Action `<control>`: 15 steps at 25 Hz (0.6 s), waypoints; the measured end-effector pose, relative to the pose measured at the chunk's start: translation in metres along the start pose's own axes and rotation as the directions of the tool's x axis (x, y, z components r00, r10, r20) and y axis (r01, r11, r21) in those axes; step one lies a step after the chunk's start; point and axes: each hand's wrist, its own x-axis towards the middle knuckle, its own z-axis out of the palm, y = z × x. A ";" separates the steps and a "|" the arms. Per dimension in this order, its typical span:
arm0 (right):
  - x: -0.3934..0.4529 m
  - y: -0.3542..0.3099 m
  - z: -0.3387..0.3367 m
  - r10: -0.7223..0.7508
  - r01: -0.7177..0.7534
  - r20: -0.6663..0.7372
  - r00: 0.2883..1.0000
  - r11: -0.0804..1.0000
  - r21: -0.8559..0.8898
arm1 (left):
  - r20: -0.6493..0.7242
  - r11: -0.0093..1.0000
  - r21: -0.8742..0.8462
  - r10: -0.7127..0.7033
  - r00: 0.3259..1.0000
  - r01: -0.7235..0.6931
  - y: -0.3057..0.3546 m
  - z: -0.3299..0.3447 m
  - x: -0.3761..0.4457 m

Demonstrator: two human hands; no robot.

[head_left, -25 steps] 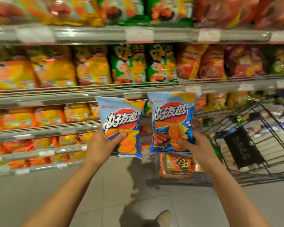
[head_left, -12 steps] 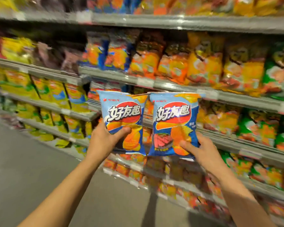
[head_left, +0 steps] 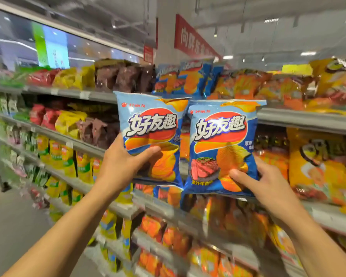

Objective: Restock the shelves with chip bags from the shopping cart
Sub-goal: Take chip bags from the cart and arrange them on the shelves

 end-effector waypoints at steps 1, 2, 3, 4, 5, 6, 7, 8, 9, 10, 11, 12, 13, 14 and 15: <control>0.020 -0.002 0.000 -0.024 0.024 0.001 1.000 1.000 0.004 | 0.002 1.000 -0.012 0.010 1.000 -0.010 0.000 0.000 0.019; 0.040 -0.001 0.002 -0.032 0.032 -0.007 0.999 0.999 -0.002 | 0.011 1.000 -0.022 0.019 1.000 -0.019 0.001 0.000 0.039; 0.059 -0.002 0.004 -0.038 0.038 -0.019 0.999 0.999 0.001 | 0.026 0.999 -0.033 0.034 0.999 -0.033 0.001 0.000 0.056; 0.080 -0.002 0.007 -0.053 0.054 -0.032 0.998 0.999 0.003 | 0.035 0.997 -0.044 0.059 0.998 -0.058 -0.001 0.001 0.077; 0.100 -0.003 0.009 -0.064 0.064 -0.047 0.997 0.998 0.011 | 0.032 0.995 -0.051 0.086 0.996 -0.084 -0.002 0.000 0.097; 0.119 -0.004 0.010 -0.082 0.083 -0.060 0.995 0.997 0.007 | 0.018 0.993 -0.056 0.104 0.994 -0.103 -0.002 0.001 0.116; 0.138 -0.007 0.011 -0.099 0.101 -0.074 0.992 0.995 0.014 | -0.003 0.991 -0.062 0.116 0.993 -0.116 -0.001 0.000 0.135; 0.155 -0.011 0.012 -0.121 0.123 -0.088 0.989 0.992 0.023 | -0.017 0.988 -0.080 0.133 0.991 -0.134 0.001 0.000 0.152; 0.174 -0.015 0.011 -0.142 0.146 -0.113 0.983 0.989 0.026 | -0.032 0.981 -0.111 0.156 0.987 -0.158 0.000 0.000 0.172; 0.192 -0.020 0.010 -0.162 0.166 -0.151 0.975 0.986 0.010 | -0.045 0.972 -0.146 0.178 0.983 -0.183 -0.001 0.000 0.193; 0.210 -0.024 0.008 -0.175 0.177 -0.181 0.968 0.984 -0.005 | -0.049 0.963 -0.182 0.192 0.980 -0.198 -0.002 0.003 0.213; 0.227 -0.027 0.007 -0.178 0.179 -0.198 0.964 0.984 -0.012 | -0.046 0.956 -0.209 0.201 0.979 -0.206 -0.003 0.007 0.233; 0.241 -0.030 0.006 -0.169 0.173 -0.205 0.964 0.985 0.004 | -0.035 0.952 -0.224 0.206 0.978 -0.208 -0.006 0.010 0.250; 0.257 -0.031 0.006 -0.150 0.158 -0.214 0.965 0.987 0.022 | -0.026 0.952 -0.226 0.208 0.978 -0.208 -0.010 0.015 0.268; 0.271 -0.030 0.006 -0.126 0.136 -0.233 0.964 0.990 0.027 | -0.021 0.953 -0.220 0.208 0.978 -0.207 -0.016 0.019 0.284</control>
